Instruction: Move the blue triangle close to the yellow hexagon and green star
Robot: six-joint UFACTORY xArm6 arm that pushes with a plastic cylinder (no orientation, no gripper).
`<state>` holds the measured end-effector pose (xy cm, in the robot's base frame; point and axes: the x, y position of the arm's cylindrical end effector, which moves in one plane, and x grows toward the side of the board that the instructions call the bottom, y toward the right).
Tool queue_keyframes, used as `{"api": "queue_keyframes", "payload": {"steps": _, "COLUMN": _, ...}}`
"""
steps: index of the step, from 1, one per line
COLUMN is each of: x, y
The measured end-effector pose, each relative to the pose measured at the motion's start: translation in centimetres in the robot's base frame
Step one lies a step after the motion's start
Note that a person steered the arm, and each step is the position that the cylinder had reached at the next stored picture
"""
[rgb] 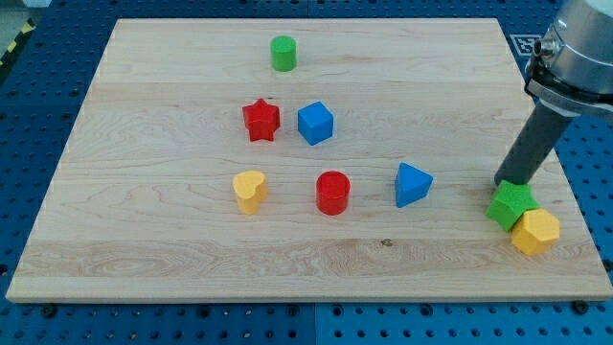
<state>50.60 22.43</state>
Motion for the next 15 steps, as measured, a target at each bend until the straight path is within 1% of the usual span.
{"api": "queue_keyframes", "payload": {"steps": 1, "x": -0.1, "y": -0.2}}
{"api": "queue_keyframes", "payload": {"steps": 2, "x": -2.9, "y": -4.4}}
{"api": "queue_keyframes", "payload": {"steps": 3, "x": -3.3, "y": -11.8}}
{"api": "queue_keyframes", "payload": {"steps": 4, "x": -3.3, "y": -14.8}}
{"api": "queue_keyframes", "payload": {"steps": 5, "x": -3.2, "y": -14.8}}
{"api": "queue_keyframes", "payload": {"steps": 7, "x": 0.6, "y": -14.6}}
{"api": "queue_keyframes", "payload": {"steps": 8, "x": 0.5, "y": -14.2}}
{"api": "queue_keyframes", "payload": {"steps": 10, "x": -2.0, "y": -14.3}}
{"api": "queue_keyframes", "payload": {"steps": 12, "x": -2.0, "y": -14.2}}
{"api": "queue_keyframes", "payload": {"steps": 15, "x": -0.7, "y": -11.2}}
